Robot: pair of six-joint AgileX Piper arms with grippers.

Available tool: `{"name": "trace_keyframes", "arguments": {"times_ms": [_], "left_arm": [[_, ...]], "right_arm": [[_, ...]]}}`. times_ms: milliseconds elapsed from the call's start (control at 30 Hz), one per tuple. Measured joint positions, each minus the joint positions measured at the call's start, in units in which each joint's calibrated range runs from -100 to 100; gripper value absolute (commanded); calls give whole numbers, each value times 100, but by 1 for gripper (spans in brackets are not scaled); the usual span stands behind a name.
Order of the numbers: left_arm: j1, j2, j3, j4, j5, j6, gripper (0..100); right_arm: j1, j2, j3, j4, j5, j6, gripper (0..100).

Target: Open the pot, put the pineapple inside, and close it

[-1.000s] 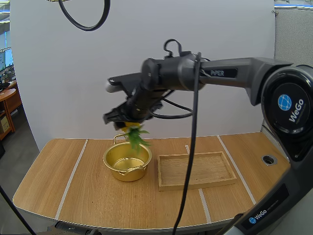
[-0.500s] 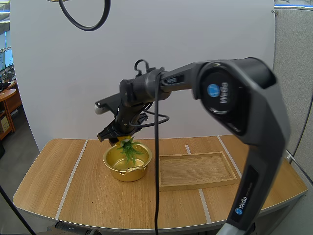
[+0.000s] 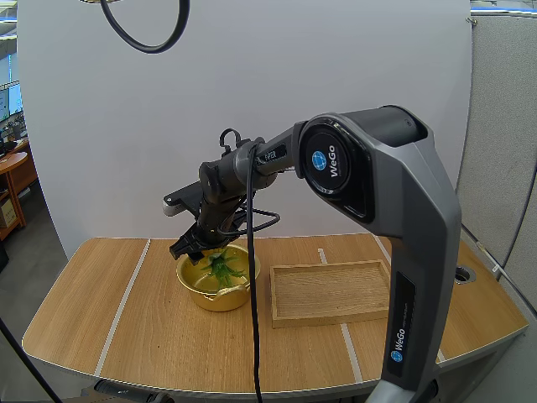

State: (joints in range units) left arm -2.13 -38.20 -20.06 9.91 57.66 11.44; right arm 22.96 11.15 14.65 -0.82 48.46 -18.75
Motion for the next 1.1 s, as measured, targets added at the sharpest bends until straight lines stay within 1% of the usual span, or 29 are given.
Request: {"name": "trace_keyframes", "arguments": {"times_ms": [233,733,767,800,867,933,1100], "left_arm": [[0,0,0,0,0,0,0],[0,0,0,0,0,0,0],[0,0,0,0,0,0,0],[0,0,0,0,0,0,0],[0,0,0,0,0,0,0],[0,0,0,0,0,0,0],[0,0,0,0,0,0,0]], "right_arm": [[-80,287,0,0,-15,0,0],[-88,499,-11,0,-124,0,0],[-88,499,-11,0,-124,0,5],[-88,499,-11,0,-124,0,15],[-88,499,-11,0,-124,0,49],[-88,499,-11,0,-124,0,100],[-88,499,-11,0,-124,0,100]]}}
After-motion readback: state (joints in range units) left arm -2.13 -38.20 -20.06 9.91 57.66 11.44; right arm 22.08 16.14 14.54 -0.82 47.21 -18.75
